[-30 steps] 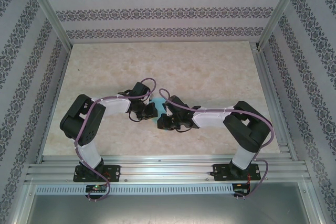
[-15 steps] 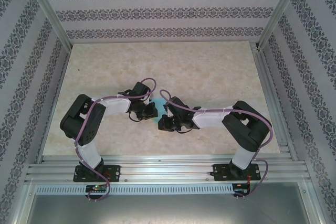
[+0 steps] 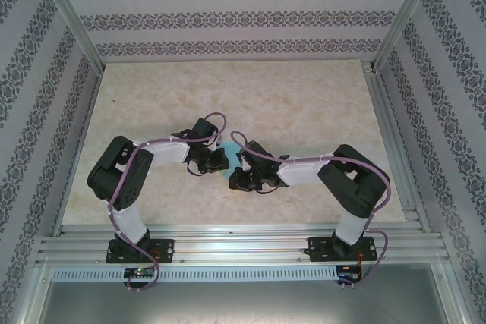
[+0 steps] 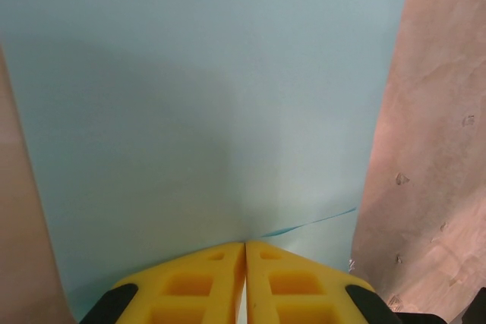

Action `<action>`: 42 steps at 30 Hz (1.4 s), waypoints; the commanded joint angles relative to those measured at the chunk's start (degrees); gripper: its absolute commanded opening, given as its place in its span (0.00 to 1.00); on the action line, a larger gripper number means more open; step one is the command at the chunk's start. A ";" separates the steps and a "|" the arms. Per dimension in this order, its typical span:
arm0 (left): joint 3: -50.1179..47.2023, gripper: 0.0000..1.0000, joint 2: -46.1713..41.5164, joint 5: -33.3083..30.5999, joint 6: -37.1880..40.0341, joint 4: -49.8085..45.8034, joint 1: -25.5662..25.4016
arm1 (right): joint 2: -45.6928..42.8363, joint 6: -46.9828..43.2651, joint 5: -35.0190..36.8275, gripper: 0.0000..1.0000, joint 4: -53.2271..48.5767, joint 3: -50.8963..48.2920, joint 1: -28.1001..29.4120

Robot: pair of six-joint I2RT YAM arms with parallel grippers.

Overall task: Fold a paper plane with a square sheet of paper (fold left side to right side)
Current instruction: Third fold the triangle at the center of the table.

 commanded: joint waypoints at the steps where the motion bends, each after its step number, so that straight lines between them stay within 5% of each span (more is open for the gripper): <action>1: -2.44 0.10 5.31 -5.67 1.20 -4.02 -1.85 | 1.62 0.47 -0.19 0.12 0.44 -1.19 -0.35; 10: 2.31 0.13 3.55 -5.51 2.37 -6.39 -1.00 | 1.83 1.21 0.41 0.12 -3.37 -3.23 0.49; 21: 8.46 0.30 -6.64 -2.86 4.89 -10.95 5.20 | 3.50 2.31 0.66 0.12 -5.06 -3.09 0.95; 33: -14.24 0.11 -18.38 4.98 -3.13 8.32 0.74 | 4.02 1.26 0.60 0.11 -6.44 -1.86 0.88; 42: -16.15 0.07 -16.10 4.20 -6.73 15.74 -1.54 | 4.10 0.69 0.93 0.10 -7.66 -1.24 0.86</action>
